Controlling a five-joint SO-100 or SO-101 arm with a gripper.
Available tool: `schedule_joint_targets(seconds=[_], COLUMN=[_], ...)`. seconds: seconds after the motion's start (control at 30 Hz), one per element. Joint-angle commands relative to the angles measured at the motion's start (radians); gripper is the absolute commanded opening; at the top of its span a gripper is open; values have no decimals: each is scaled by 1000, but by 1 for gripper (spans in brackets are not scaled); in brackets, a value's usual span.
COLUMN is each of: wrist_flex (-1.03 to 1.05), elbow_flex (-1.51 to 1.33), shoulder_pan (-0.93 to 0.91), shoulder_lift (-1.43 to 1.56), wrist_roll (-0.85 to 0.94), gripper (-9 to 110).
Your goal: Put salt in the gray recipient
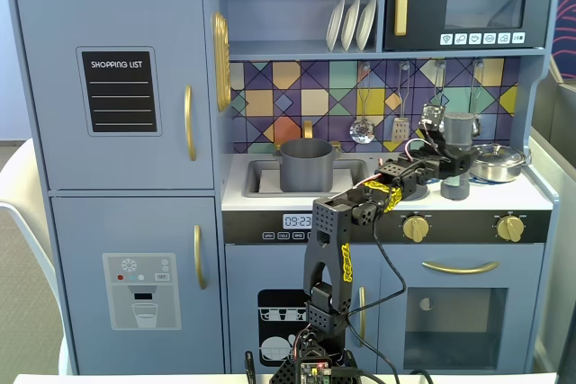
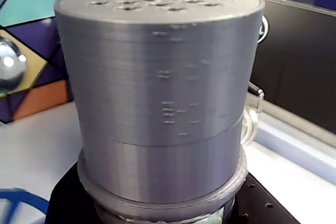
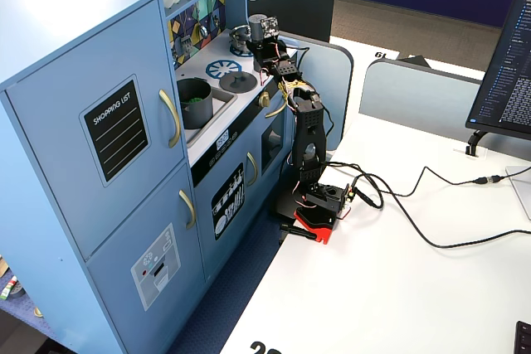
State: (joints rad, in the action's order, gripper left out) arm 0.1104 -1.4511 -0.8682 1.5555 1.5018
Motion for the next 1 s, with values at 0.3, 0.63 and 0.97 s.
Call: schedule_joint_targets(seconds=[0.3, 0.63, 0.97], wrist_flex=[327, 611, 675], elbow_flex=[89, 273, 414], shoulder_pan=[337, 686, 865], shoulder_lift=[491, 417, 298], wrist_roll=[-833, -1822, -2367], gripper=[0, 0, 0])
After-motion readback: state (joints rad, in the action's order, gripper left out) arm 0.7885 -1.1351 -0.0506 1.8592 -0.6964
